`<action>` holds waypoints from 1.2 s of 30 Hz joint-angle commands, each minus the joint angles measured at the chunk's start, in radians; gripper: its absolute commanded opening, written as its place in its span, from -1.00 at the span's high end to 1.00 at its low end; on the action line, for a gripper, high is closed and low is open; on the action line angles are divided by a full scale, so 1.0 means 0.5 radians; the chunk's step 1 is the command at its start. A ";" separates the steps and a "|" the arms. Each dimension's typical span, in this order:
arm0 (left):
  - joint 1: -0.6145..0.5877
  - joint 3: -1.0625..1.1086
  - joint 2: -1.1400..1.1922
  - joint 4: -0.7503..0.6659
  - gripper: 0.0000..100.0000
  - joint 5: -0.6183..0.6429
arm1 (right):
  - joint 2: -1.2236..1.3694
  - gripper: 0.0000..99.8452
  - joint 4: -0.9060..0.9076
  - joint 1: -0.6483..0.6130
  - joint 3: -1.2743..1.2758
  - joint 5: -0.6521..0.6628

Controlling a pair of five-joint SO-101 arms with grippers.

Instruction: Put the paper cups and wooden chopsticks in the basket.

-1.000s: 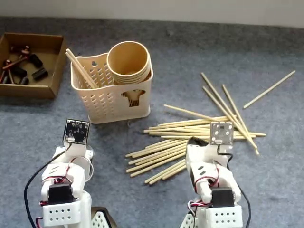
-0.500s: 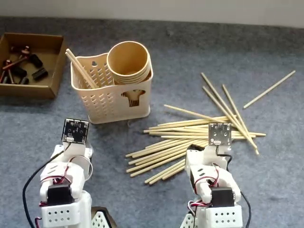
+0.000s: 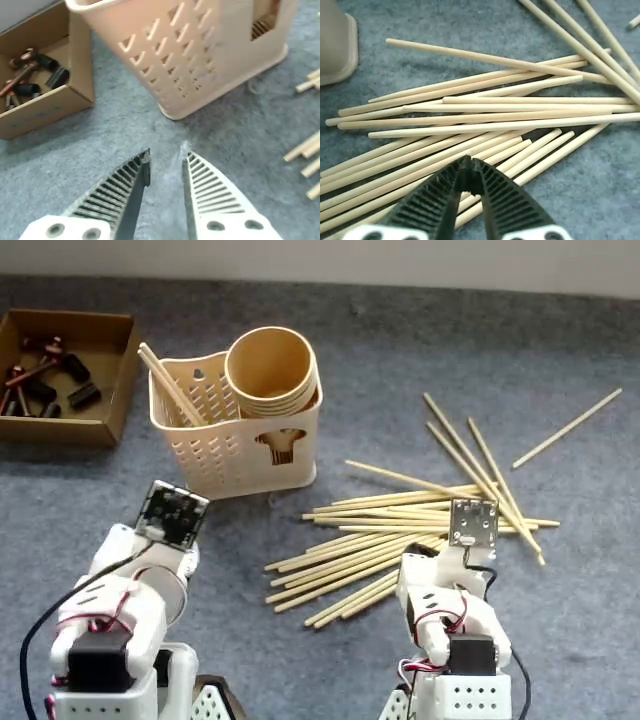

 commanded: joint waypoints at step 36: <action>1.312 -0.253 2.104 -0.743 0.66 0.178 | -0.011 0.99 -0.038 0.330 0.284 0.003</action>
